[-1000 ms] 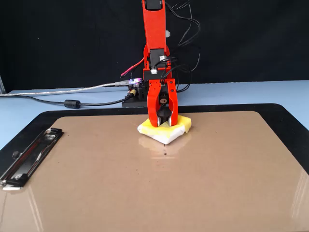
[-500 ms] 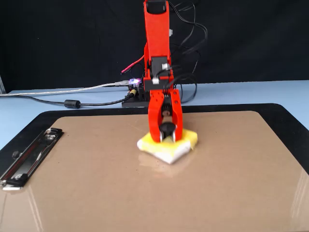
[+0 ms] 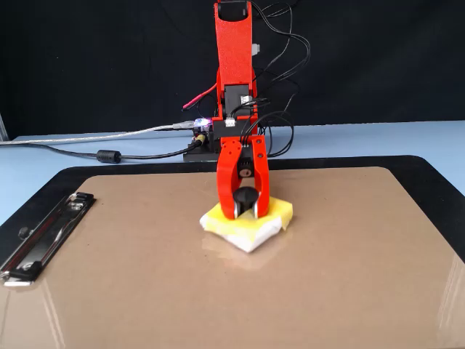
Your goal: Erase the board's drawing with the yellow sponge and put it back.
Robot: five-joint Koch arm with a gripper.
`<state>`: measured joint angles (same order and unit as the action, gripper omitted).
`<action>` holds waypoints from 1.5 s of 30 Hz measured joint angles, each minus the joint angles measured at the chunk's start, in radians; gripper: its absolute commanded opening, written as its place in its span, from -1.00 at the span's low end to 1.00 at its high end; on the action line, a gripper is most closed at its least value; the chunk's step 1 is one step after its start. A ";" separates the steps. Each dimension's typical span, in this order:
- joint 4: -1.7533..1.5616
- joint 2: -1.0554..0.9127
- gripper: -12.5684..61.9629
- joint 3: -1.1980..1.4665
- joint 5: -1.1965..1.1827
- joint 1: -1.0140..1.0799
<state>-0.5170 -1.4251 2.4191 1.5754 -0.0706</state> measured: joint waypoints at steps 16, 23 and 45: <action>0.003 0.012 -0.88 -0.026 0.000 -0.009; 0.015 -0.094 -0.88 0.049 0.000 -0.021; 0.611 -0.514 -0.88 -0.055 0.094 -0.913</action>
<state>0.0936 -1.9390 2.3639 1.6690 -0.9833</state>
